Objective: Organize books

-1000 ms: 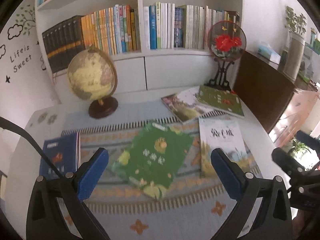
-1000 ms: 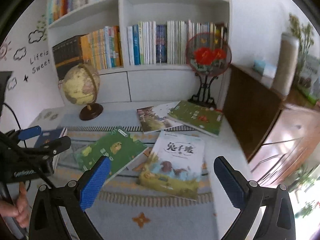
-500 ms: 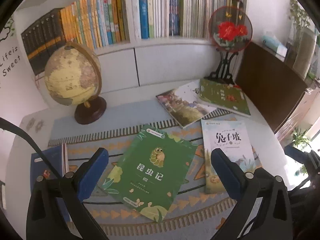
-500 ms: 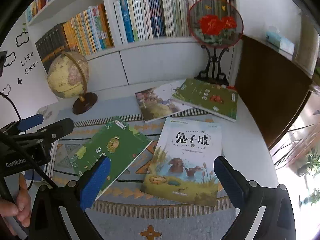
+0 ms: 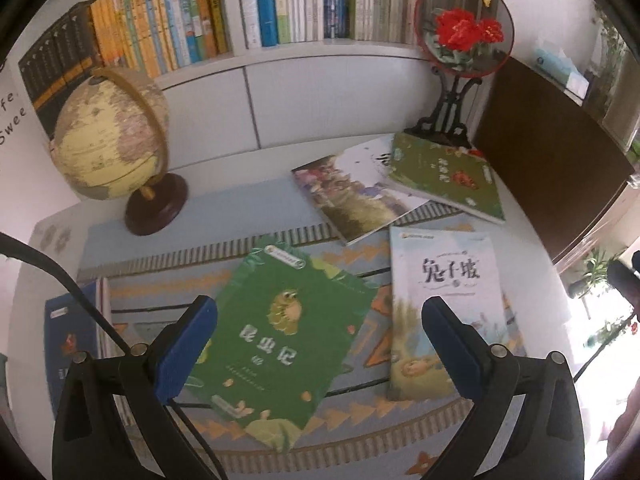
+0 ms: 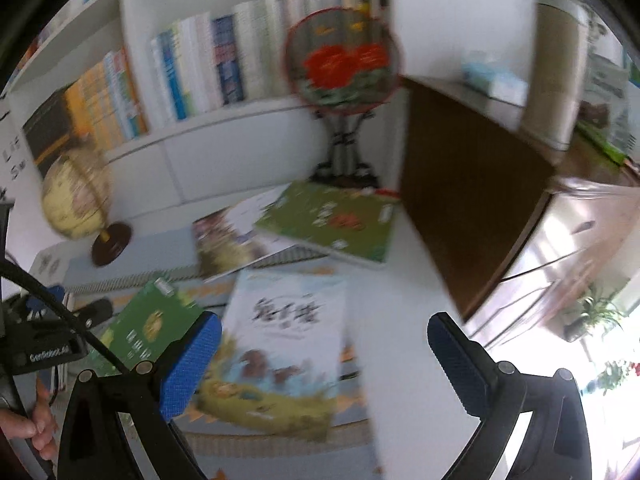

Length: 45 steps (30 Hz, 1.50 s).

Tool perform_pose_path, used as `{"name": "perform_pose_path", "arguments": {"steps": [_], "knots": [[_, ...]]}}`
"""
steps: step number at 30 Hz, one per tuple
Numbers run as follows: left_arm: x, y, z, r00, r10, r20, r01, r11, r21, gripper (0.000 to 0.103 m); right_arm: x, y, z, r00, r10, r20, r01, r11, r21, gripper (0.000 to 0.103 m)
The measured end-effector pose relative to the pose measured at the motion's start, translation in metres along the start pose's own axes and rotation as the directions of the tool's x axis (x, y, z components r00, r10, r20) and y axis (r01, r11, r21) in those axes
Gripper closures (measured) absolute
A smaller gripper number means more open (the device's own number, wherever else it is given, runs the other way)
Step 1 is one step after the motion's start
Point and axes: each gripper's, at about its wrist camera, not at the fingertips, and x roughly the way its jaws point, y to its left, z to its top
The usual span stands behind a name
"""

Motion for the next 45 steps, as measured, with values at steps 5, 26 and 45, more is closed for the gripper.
{"name": "perform_pose_path", "arguments": {"steps": [5, 26, 45], "knots": [[0.012, -0.013, 0.002, 0.999, -0.022, -0.023, 0.022, 1.000, 0.015, 0.001, 0.002, -0.030, 0.007, 1.000, 0.011, -0.007, -0.010, 0.997, 0.081, 0.000], [0.106, -0.013, -0.057, 0.876, -0.456, -0.157, 0.445, 0.890, -0.102, 0.003, 0.144, -0.007, -0.081, 0.885, 0.350, -0.308, -0.301, 0.933, 0.197, 0.037], [0.131, -0.044, -0.072, 0.892, -0.364, -0.270, 0.372, 0.928, -0.020, 0.003, 0.159, -0.013, -0.093, 0.907, 0.235, -0.349, -0.210, 0.972, 0.109, 0.044]]}}
